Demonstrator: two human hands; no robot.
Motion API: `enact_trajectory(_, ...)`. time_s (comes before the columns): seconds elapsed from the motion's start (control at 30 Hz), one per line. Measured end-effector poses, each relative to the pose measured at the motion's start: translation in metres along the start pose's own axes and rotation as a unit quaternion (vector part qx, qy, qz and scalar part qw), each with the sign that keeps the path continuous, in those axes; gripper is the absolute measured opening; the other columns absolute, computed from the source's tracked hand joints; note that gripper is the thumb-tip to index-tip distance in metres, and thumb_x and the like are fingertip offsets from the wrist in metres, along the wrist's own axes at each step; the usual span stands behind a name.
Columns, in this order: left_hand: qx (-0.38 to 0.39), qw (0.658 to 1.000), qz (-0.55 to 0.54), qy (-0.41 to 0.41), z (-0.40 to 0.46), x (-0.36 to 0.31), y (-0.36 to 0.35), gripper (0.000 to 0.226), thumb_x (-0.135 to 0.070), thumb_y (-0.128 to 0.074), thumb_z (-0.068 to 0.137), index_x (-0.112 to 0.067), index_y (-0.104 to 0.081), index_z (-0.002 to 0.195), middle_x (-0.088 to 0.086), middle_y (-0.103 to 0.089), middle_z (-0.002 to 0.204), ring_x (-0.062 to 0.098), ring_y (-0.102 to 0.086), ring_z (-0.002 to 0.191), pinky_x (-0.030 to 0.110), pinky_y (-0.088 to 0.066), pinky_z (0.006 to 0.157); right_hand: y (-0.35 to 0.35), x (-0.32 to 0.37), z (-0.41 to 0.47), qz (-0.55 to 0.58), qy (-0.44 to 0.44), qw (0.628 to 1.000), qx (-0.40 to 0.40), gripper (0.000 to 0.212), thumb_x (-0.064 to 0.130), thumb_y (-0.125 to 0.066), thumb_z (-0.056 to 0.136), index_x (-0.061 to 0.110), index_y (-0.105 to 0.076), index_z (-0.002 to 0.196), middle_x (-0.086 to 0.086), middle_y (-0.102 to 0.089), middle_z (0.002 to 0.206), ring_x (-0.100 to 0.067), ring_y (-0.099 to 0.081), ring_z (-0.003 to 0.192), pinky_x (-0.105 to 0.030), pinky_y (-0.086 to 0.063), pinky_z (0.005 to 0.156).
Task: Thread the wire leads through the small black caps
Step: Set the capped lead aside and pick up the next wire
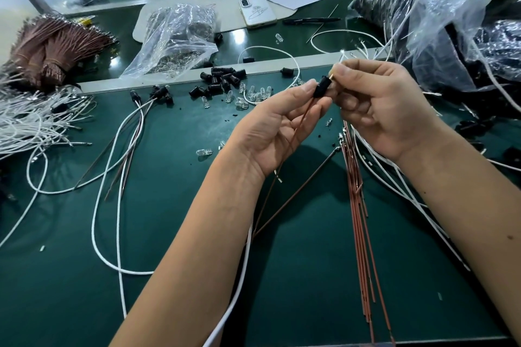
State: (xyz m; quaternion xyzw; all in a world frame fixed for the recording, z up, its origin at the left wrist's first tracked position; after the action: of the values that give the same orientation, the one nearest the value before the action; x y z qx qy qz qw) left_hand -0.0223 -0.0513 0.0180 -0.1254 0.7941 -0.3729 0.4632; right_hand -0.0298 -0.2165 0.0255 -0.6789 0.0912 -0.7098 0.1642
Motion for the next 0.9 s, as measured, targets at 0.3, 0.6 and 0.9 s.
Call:
enact_trajectory(0.3, -0.014, 1.000, -0.008, -0.002, -0.0009, -0.0010, 0.0010, 0.020, -0.009, -0.072, 0.080, 0.001, -0.069, 0.097, 0.015, -0.075, 0.092, 0.013, -0.073, 0.070, 0.015, -0.057, 0.057, 0.0016, -0.0037, 0.0019, -0.022, 0.038, 0.999, -0.016, 0.009, 0.013, -0.076, 0.083, 0.009, -0.067, 0.084, -0.006, -0.060, 0.072, -0.008, -0.042, 0.050, -0.016, -0.027, 0.036)
enact_trajectory(0.6, -0.032, 0.998, 0.031, -0.037, -0.0004, -0.0010, 0.0015, 0.011, -0.001, -0.068, 0.083, -0.003, -0.077, 0.076, 0.016, -0.074, 0.088, 0.014, -0.072, 0.068, 0.015, -0.058, 0.061, -0.0009, -0.0063, 0.0028, -0.048, 0.042, 0.996, -0.060, 0.008, 0.005, -0.075, 0.089, 0.011, -0.073, 0.093, 0.000, -0.064, 0.070, -0.007, -0.041, 0.048, -0.017, -0.027, 0.037)
enact_trajectory(0.9, -0.033, 0.995, 0.061, -0.067, 0.0001, 0.0008, 0.0003, 0.008, 0.004, -0.068, 0.080, -0.001, -0.074, 0.080, 0.018, -0.074, 0.090, 0.019, -0.073, 0.071, 0.017, -0.058, 0.062, 0.0040, -0.0053, 0.0056, 0.012, 0.033, 0.998, -0.052, 0.016, 0.018, -0.071, 0.093, 0.013, -0.073, 0.078, -0.005, -0.053, 0.073, -0.009, -0.039, 0.052, -0.015, -0.026, 0.036)
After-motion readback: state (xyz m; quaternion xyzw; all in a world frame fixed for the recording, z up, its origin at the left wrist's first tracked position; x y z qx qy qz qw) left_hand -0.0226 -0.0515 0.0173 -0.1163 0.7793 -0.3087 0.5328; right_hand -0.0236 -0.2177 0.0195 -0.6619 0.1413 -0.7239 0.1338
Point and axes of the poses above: each hand's wrist, its own z-axis towards the middle knuckle, its own y-axis out of the back of the hand, x = y × z, the point moved 1 cm from there along z, towards the middle knuckle
